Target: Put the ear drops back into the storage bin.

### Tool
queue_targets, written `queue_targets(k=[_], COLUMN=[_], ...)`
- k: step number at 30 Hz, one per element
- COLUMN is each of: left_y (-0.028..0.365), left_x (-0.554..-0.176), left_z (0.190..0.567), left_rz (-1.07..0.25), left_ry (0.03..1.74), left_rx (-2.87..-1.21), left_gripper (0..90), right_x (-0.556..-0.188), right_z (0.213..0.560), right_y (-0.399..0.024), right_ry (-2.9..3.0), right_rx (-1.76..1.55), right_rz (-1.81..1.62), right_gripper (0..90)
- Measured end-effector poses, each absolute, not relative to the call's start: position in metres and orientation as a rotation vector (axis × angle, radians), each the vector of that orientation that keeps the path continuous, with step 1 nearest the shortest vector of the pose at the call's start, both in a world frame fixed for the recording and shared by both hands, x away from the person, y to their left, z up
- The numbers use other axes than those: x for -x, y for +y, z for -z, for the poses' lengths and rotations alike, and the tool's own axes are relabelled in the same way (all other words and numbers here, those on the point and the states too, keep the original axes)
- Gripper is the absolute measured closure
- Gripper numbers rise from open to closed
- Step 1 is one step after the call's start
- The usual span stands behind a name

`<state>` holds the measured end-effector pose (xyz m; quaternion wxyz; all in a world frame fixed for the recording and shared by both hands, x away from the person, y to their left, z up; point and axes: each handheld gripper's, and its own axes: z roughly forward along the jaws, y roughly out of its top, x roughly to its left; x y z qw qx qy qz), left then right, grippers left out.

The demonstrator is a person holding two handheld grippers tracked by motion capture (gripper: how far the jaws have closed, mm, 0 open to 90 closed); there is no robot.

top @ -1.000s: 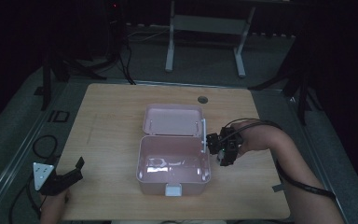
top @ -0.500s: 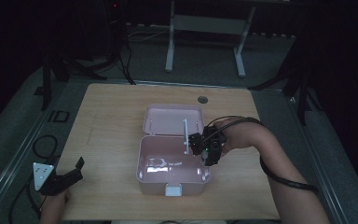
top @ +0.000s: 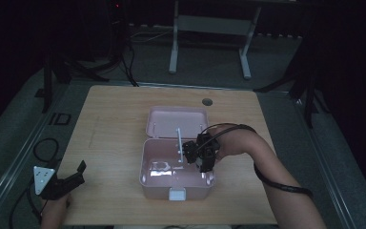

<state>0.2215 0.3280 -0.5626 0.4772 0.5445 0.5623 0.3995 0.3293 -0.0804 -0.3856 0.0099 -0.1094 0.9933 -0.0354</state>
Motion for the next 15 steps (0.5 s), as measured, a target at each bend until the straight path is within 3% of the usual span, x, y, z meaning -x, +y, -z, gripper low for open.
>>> queue_targets(k=[15], left_y=[0.328], left_x=[-0.222], left_z=[0.563], left_rz=[-0.975], left_ry=[1.373], left_rx=[-1.331], left_gripper=[0.5], right_x=[-0.33], right_z=[0.441], right_y=[-0.078], right_ry=[3.132], right_rx=[0.394], right_rz=[0.181], right_gripper=[59.6])
